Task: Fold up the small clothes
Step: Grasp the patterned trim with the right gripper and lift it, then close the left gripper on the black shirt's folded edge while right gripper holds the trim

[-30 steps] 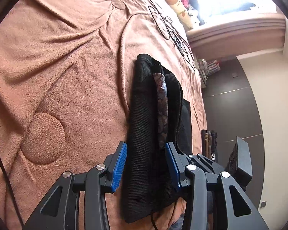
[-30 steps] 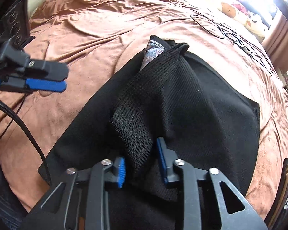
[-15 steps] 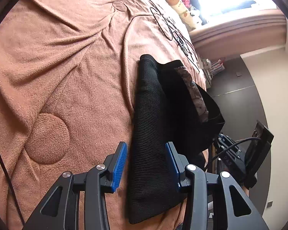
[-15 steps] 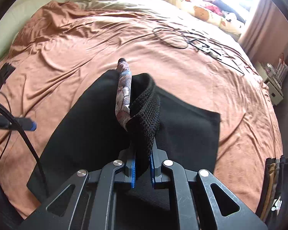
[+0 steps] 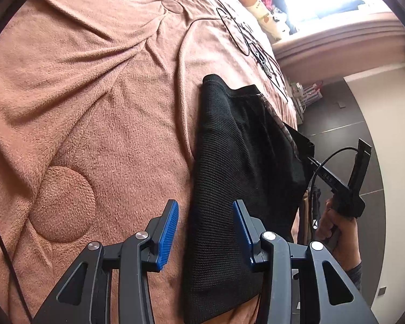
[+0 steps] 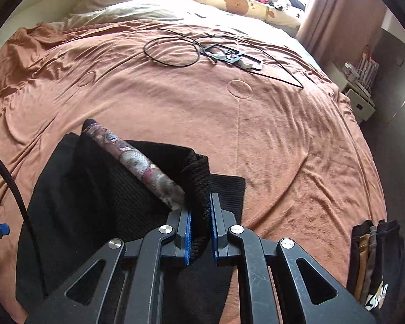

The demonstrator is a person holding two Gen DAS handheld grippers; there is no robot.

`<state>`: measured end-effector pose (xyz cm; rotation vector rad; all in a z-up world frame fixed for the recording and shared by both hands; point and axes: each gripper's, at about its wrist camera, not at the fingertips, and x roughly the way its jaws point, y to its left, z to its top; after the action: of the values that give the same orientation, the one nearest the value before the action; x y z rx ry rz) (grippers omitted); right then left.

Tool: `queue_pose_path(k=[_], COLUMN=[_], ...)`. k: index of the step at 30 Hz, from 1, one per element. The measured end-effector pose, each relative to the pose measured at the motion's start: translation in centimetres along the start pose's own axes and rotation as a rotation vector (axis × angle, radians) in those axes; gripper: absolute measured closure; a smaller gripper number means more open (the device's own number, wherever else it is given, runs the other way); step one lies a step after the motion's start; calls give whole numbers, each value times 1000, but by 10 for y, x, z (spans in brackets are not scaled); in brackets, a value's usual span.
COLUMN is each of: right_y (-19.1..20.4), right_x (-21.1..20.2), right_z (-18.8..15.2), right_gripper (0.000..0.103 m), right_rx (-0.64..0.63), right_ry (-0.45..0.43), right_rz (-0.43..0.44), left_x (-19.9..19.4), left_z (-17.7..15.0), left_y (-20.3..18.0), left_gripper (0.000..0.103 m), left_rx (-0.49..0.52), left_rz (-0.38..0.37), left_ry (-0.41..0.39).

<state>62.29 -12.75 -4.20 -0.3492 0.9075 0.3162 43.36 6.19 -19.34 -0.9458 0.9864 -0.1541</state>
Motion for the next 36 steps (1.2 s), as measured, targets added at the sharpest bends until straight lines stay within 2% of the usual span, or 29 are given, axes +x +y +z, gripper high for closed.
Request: queue_pose_path(k=[6,7,8,9,10,11,15,21,23,25,28,32,36], right_y=[-18,-23,-28,-33,-38,-42,-53,-56,-54,-53,-55,-57,-66], right_x=[8,7,5,3,-1,-5,-8,-6,-4,-1,1,9,36], right_z=[4,4,3,2,0,-2,-20,-54,-60,-66,-64,-52,-38], right_gripper=[92,84,66,54,35,33,33,34,49,56,56,56,56], right_rx=[70,85,101,120,142,160,214,220,208,205,208,251,334], right_ry=[32,32,29,24,12,-3,19,70,91,109,94,80,109], right_rz=[20,19,28,39,43,48,133,231,245,259,272,359,447], left_x=[3,4,4,5,5,6,9,24,30,35,39,42,44], left_z=[0,0,-1,-1,-2,-3,-6,-15,-19,-23,-27,-27,-25], left_y=[0,-1,-2,-3,-4,-5,-9,-13,-14,-15,-18,-17,-17], left_gripper=[59,59,59,59,59,59,59,59,59,59,59,59,63], left_rx=[-1,1,4,6,9,13,27,52,54,58,73,66,58], left_rz=[12,13,14,14,15,17,25,69,73,83,102,114,126], left_ry=[9,11,15,18,21,24,33,66,86,96,102,108,120])
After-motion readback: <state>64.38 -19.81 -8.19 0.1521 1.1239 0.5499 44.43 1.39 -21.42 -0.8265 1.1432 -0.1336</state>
